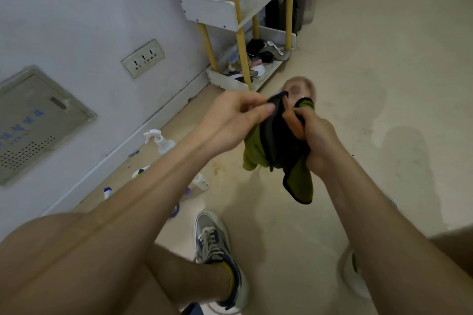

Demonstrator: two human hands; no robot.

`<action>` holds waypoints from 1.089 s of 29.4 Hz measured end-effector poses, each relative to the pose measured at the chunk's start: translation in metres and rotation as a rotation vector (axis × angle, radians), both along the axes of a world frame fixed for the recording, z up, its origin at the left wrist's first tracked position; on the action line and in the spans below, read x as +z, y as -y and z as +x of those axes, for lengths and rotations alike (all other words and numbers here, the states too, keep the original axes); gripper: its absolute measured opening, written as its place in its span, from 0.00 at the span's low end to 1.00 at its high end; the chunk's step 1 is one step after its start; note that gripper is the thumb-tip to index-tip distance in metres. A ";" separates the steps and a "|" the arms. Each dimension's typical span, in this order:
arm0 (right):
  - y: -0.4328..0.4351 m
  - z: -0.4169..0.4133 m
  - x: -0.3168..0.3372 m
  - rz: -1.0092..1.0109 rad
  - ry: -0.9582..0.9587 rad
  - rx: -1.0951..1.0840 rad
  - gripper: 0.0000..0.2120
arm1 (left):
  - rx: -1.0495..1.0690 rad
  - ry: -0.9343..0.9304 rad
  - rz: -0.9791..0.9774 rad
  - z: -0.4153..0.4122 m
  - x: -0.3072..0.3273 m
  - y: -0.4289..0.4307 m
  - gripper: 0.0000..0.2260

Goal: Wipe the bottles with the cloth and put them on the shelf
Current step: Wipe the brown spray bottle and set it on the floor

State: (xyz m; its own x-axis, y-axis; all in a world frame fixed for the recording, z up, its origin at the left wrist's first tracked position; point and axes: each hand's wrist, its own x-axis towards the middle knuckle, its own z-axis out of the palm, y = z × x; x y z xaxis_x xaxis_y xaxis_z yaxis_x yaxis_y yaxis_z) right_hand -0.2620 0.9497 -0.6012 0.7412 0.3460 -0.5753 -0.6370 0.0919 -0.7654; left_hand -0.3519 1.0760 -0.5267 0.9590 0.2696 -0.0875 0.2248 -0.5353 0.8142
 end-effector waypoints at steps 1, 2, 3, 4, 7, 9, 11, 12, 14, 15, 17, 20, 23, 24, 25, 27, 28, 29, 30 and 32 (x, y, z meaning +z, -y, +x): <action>-0.001 -0.004 0.001 0.085 -0.045 0.041 0.19 | 0.048 0.047 -0.092 0.001 -0.001 0.003 0.08; -0.004 -0.009 0.000 0.177 -0.070 0.084 0.20 | 0.075 0.088 -0.148 0.002 -0.006 0.010 0.09; -0.009 -0.016 -0.004 0.275 -0.090 0.109 0.20 | 0.079 0.132 -0.149 0.003 -0.012 0.019 0.10; -0.015 -0.022 -0.007 0.401 -0.118 0.119 0.17 | 0.087 0.180 -0.128 0.004 -0.020 0.027 0.11; -0.022 -0.034 -0.011 0.531 -0.133 0.130 0.14 | 0.121 0.283 -0.050 0.011 -0.034 0.032 0.10; -0.019 -0.036 -0.008 0.463 -0.101 0.192 0.17 | 0.156 0.300 0.009 0.013 -0.036 0.023 0.10; -0.019 -0.035 -0.008 0.356 -0.055 0.225 0.15 | 0.187 0.292 0.061 0.014 -0.036 0.014 0.11; -0.019 -0.034 -0.007 0.306 -0.034 0.230 0.14 | 0.208 0.267 0.059 0.015 -0.035 0.012 0.11; -0.016 -0.035 -0.003 0.210 0.002 0.239 0.14 | 0.271 0.188 0.011 0.015 -0.032 0.011 0.11; -0.015 -0.036 -0.002 0.165 0.015 0.248 0.15 | 0.310 0.121 -0.036 0.016 -0.031 0.010 0.12; -0.014 -0.038 -0.002 0.105 0.013 0.268 0.17 | 0.373 -0.027 -0.191 0.016 -0.028 0.007 0.15; -0.015 -0.042 -0.003 0.128 -0.045 0.270 0.18 | 0.397 -0.082 -0.271 0.018 -0.028 0.001 0.15; -0.012 -0.040 0.004 0.264 -0.170 0.218 0.16 | 0.445 -0.066 -0.123 0.018 -0.030 -0.009 0.15; -0.012 -0.038 0.006 0.298 -0.206 0.196 0.16 | 0.430 -0.089 -0.056 0.016 -0.028 -0.012 0.13; -0.013 -0.036 0.006 0.306 -0.215 0.175 0.16 | 0.375 -0.124 0.047 0.014 -0.026 -0.014 0.11; -0.018 -0.034 0.004 0.249 -0.186 0.143 0.17 | 0.217 -0.194 0.431 0.008 -0.017 -0.016 0.08; -0.021 -0.033 0.004 0.206 -0.176 0.115 0.18 | 0.148 -0.172 0.564 0.005 -0.008 -0.014 0.12; -0.023 -0.034 0.003 0.149 -0.168 0.071 0.18 | 0.089 -0.145 0.559 0.001 0.001 -0.011 0.15; -0.024 -0.034 0.003 0.091 -0.144 0.016 0.17 | 0.041 -0.140 0.391 -0.003 0.010 -0.007 0.17; -0.025 -0.035 0.002 0.044 -0.098 -0.075 0.16 | -0.011 -0.227 -0.108 -0.008 0.018 0.009 0.18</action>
